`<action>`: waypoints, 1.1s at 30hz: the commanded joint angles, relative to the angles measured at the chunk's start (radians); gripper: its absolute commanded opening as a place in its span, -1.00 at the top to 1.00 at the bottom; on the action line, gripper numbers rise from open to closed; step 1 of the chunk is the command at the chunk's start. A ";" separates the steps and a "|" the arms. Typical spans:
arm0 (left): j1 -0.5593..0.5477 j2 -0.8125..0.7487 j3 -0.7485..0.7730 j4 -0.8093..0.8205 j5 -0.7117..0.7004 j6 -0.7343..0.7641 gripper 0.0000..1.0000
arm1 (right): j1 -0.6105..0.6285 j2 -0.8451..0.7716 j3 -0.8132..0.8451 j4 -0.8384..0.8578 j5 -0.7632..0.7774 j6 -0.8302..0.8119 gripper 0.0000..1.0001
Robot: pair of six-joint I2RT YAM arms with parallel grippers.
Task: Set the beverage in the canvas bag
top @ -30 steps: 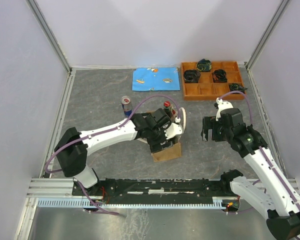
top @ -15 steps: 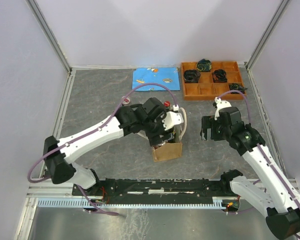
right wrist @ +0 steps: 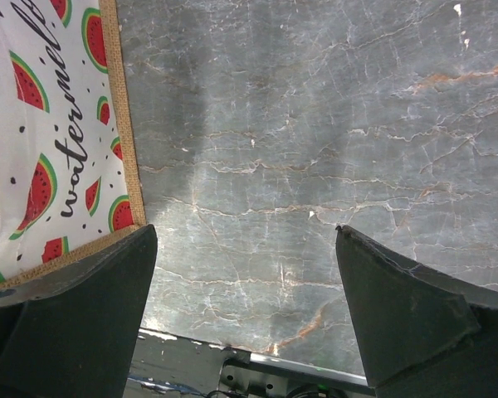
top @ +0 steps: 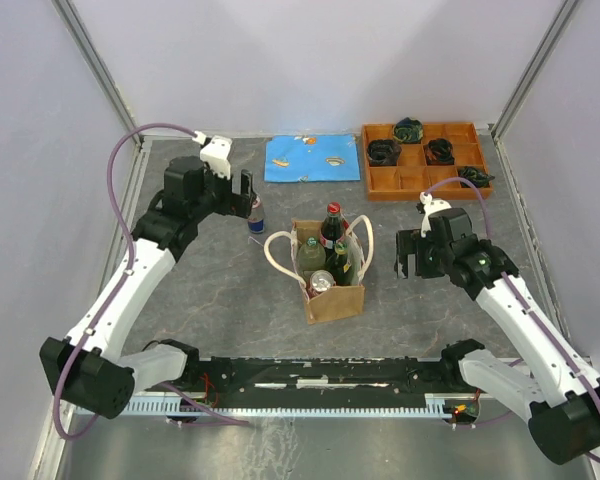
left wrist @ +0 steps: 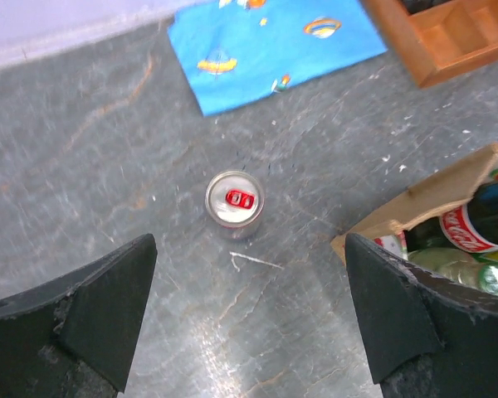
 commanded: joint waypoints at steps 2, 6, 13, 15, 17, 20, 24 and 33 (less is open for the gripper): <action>0.052 -0.021 -0.194 0.241 -0.012 -0.159 -0.99 | -0.002 0.019 0.053 0.035 -0.012 -0.013 -0.92; 0.053 -0.033 -0.323 0.422 -0.012 -0.179 -0.99 | -0.002 0.034 0.059 0.029 -0.015 -0.013 -0.92; 0.052 0.015 -0.505 0.708 0.017 -0.207 -0.99 | -0.003 0.078 0.071 0.031 -0.031 -0.006 -0.91; 0.050 0.048 -0.539 0.779 0.030 -0.209 -0.99 | -0.002 0.089 0.075 0.028 -0.031 -0.006 -0.91; 0.047 0.088 -0.558 0.835 0.031 -0.211 -0.99 | -0.003 0.097 0.082 0.027 -0.028 -0.007 -0.91; 0.040 0.152 -0.572 0.933 0.031 -0.202 -0.99 | -0.002 0.111 0.087 0.024 -0.024 -0.006 -0.91; 0.035 0.234 -0.568 1.037 0.027 -0.165 -0.98 | -0.003 0.125 0.093 0.020 -0.023 -0.003 -0.90; 0.034 0.382 -0.515 1.137 -0.001 -0.100 -0.99 | -0.002 0.135 0.106 0.006 -0.004 -0.007 -0.90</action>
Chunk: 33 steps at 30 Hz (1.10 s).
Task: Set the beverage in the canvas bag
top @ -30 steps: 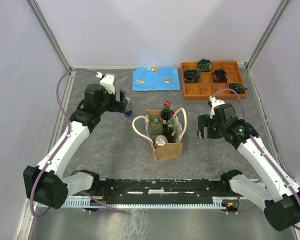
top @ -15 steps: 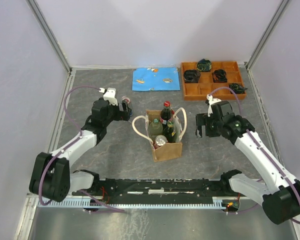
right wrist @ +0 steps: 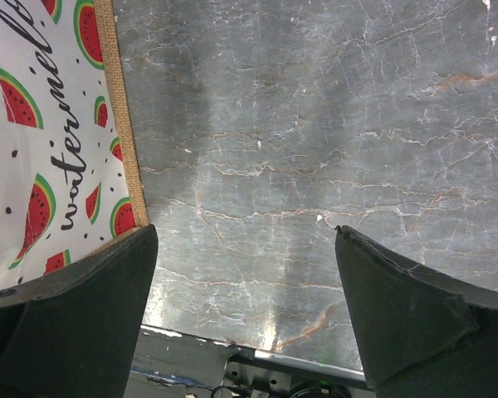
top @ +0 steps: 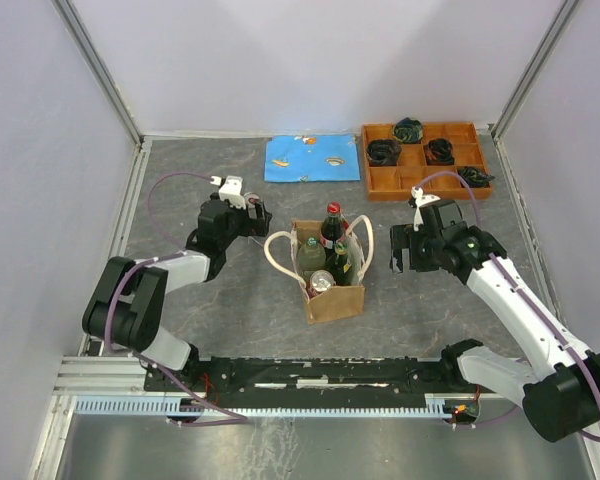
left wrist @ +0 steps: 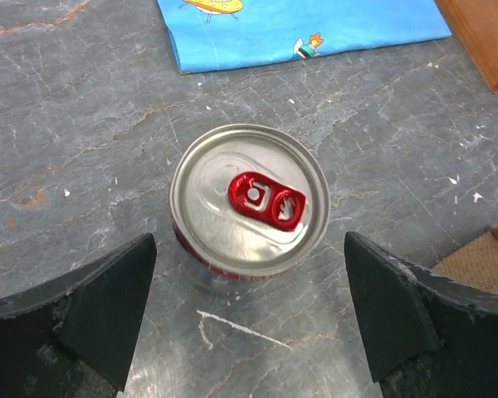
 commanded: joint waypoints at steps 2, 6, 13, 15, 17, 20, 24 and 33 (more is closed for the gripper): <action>-0.003 0.072 0.060 0.158 -0.029 0.068 -0.99 | -0.002 0.003 0.059 0.005 0.021 -0.009 -0.90; -0.004 0.108 0.079 0.199 -0.036 0.077 -0.99 | -0.003 0.006 0.065 -0.006 0.026 -0.014 -0.91; -0.003 0.118 0.082 0.205 -0.046 0.090 -0.16 | -0.002 0.012 0.069 -0.008 0.030 -0.018 -0.91; -0.003 0.109 0.076 0.192 -0.045 0.087 0.29 | -0.002 0.016 0.071 -0.007 0.028 -0.017 -0.91; -0.003 0.092 0.070 0.178 -0.039 0.084 0.61 | -0.002 0.017 0.071 -0.004 0.026 -0.015 -0.91; -0.002 0.047 0.076 0.132 -0.034 0.082 0.92 | -0.003 0.018 0.069 0.001 0.021 -0.012 -0.91; 0.000 -0.071 0.180 -0.031 -0.006 0.085 0.95 | -0.003 0.015 0.066 0.006 0.019 -0.007 -0.91; -0.002 -0.236 0.578 -0.452 0.167 0.024 0.95 | -0.003 0.008 0.039 0.059 -0.006 0.008 -0.91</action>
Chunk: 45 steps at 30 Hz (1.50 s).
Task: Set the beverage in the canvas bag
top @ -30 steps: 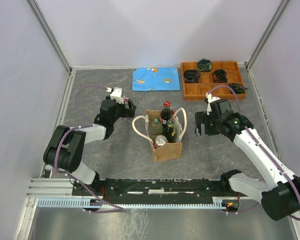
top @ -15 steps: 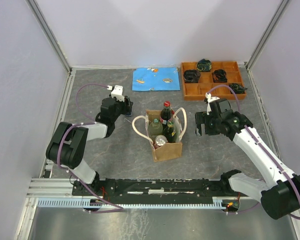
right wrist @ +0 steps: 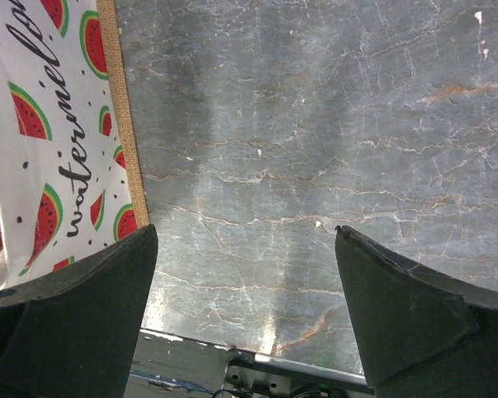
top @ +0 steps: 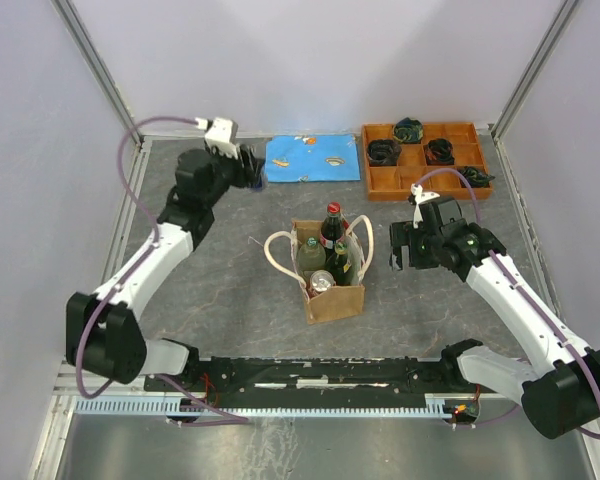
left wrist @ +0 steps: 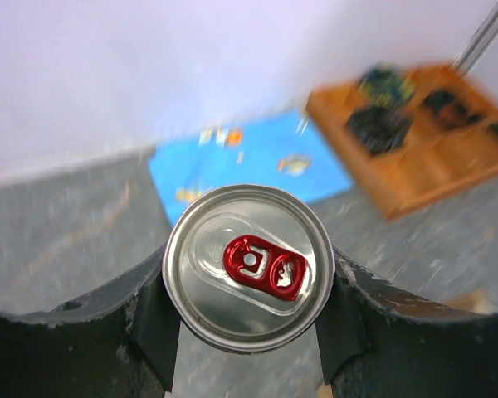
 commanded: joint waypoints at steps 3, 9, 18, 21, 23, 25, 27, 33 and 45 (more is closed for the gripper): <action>-0.017 -0.103 0.310 -0.199 0.215 -0.035 0.95 | -0.002 -0.010 0.007 0.079 -0.019 0.015 -0.91; -0.119 -0.150 0.383 -0.348 0.380 -0.006 0.95 | -0.002 -0.034 -0.017 0.091 -0.025 0.017 -0.91; -0.363 -0.248 0.303 -0.412 0.418 -0.019 0.95 | -0.002 -0.089 -0.054 0.072 -0.020 0.023 -0.91; -0.409 -0.252 0.276 -0.412 0.438 -0.018 0.95 | -0.002 -0.105 -0.059 0.065 -0.016 0.024 -0.91; -0.445 -0.247 0.256 -0.408 0.440 -0.004 0.95 | -0.002 -0.114 -0.061 0.059 -0.012 0.023 -0.91; -0.485 -0.243 0.219 -0.377 0.428 0.015 0.95 | -0.002 -0.122 -0.065 0.058 -0.011 0.026 -0.91; -0.515 -0.232 0.184 -0.332 0.409 0.034 0.95 | -0.002 -0.128 -0.065 0.055 -0.011 0.030 -0.91; -0.570 -0.170 0.107 -0.213 0.380 0.078 0.95 | -0.002 -0.154 -0.064 0.031 0.004 0.031 -0.91; -0.587 -0.067 0.047 -0.057 0.304 0.103 0.95 | -0.002 -0.179 -0.073 0.002 0.024 0.021 -0.91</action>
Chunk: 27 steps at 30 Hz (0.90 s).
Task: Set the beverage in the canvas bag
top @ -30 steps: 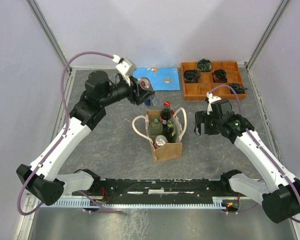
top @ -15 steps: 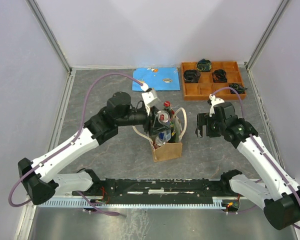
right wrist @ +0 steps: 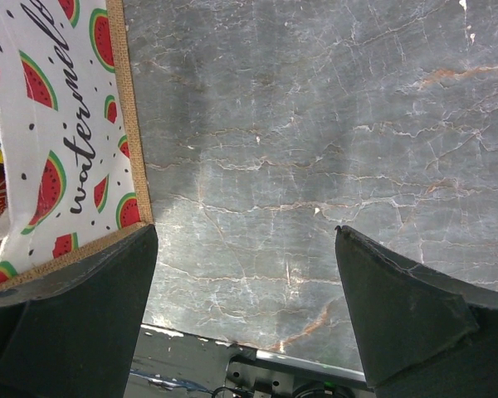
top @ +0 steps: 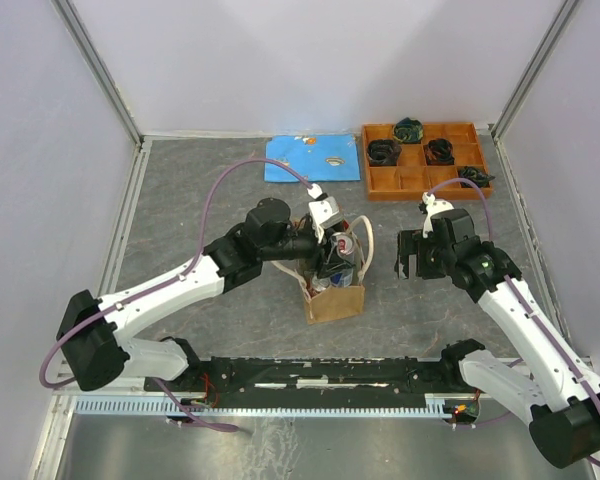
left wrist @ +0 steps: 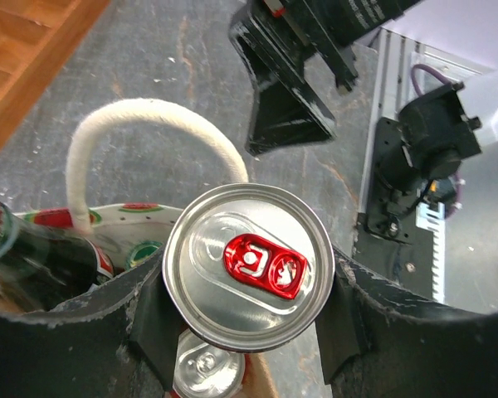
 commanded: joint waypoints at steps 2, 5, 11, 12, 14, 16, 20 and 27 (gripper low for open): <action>-0.002 0.036 0.041 0.181 -0.075 0.062 0.95 | -0.003 -0.014 0.001 0.003 0.022 -0.006 -0.91; 0.002 0.054 0.054 0.185 -0.086 0.062 0.95 | -0.002 -0.011 0.002 0.003 0.023 -0.013 -0.91; 0.003 0.076 0.046 0.189 -0.095 0.060 0.95 | -0.003 -0.009 -0.005 0.003 0.023 -0.019 -0.92; 0.002 0.079 0.046 0.194 -0.096 0.055 0.95 | -0.003 -0.010 -0.007 0.004 0.023 -0.018 -0.92; 0.002 0.083 0.051 0.197 -0.096 0.045 0.95 | -0.003 -0.011 -0.010 0.006 0.022 -0.018 -0.92; 0.005 0.086 0.063 0.196 -0.098 0.031 0.95 | -0.004 -0.012 -0.013 0.007 0.022 -0.018 -0.92; 0.040 0.101 0.101 0.196 -0.075 -0.038 0.95 | -0.003 -0.015 -0.018 0.009 0.021 -0.014 -0.92; 0.056 0.113 0.106 0.176 -0.068 -0.032 0.95 | -0.003 -0.014 -0.022 0.021 0.012 -0.006 -0.92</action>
